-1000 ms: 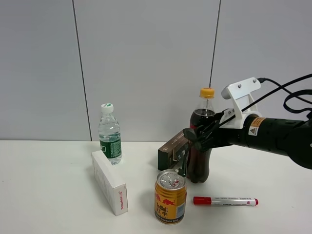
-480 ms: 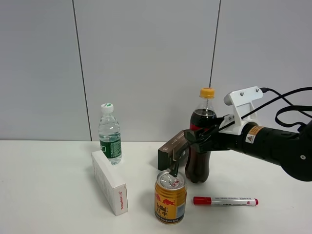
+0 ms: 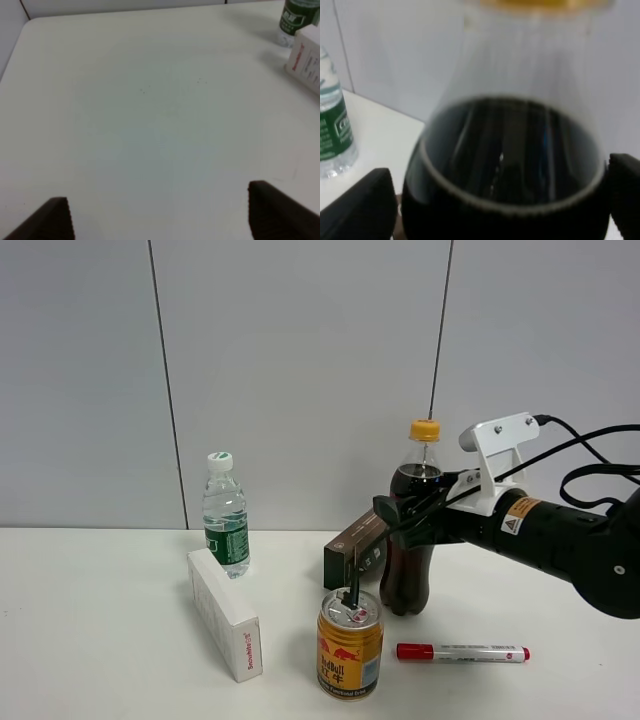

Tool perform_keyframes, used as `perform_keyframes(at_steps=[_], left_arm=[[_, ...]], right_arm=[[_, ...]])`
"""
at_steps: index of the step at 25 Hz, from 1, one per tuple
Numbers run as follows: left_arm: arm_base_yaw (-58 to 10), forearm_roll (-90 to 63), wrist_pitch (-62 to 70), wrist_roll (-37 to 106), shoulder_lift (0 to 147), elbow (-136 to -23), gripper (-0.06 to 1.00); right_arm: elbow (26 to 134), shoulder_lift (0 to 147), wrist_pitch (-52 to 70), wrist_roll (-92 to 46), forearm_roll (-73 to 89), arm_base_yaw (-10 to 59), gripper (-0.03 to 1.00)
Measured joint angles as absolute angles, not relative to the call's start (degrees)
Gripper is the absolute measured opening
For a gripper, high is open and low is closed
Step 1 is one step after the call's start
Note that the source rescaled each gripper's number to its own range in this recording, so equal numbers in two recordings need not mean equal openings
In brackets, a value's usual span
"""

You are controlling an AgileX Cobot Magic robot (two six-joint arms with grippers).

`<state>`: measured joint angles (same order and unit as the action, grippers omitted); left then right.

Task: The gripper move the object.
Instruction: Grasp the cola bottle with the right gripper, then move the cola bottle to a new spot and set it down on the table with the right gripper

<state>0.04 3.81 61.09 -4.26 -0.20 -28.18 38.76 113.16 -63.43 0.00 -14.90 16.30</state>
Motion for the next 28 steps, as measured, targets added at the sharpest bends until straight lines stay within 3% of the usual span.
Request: perform_keyframes(at_steps=[4,7,11,13,28], left_arm=[[0.0,3.8,61.1,-4.3,-0.2,-28.2,1.00],[0.0,3.8,61.1,-4.3,-0.2,-28.2,1.00],[0.0,3.8,61.1,-4.3,-0.2,-28.2,1.00],[0.0,3.8,61.1,-4.3,-0.2,-28.2,1.00],[0.0,3.8,61.1,-4.3,-0.2,-28.2,1.00]], right_arm=[[38.8,113.7,-63.7,0.0,-14.9,16.3,0.58],[38.8,113.7,-63.9,0.0,-14.9,16.3,0.46],[38.8,113.7,-64.1,0.0,-14.9,16.3,0.22],[38.8,113.7,-64.1,0.3,-15.0,16.3,0.05],[38.4,111.3,-62.5,0.5,-16.9,16.3,0.02]])
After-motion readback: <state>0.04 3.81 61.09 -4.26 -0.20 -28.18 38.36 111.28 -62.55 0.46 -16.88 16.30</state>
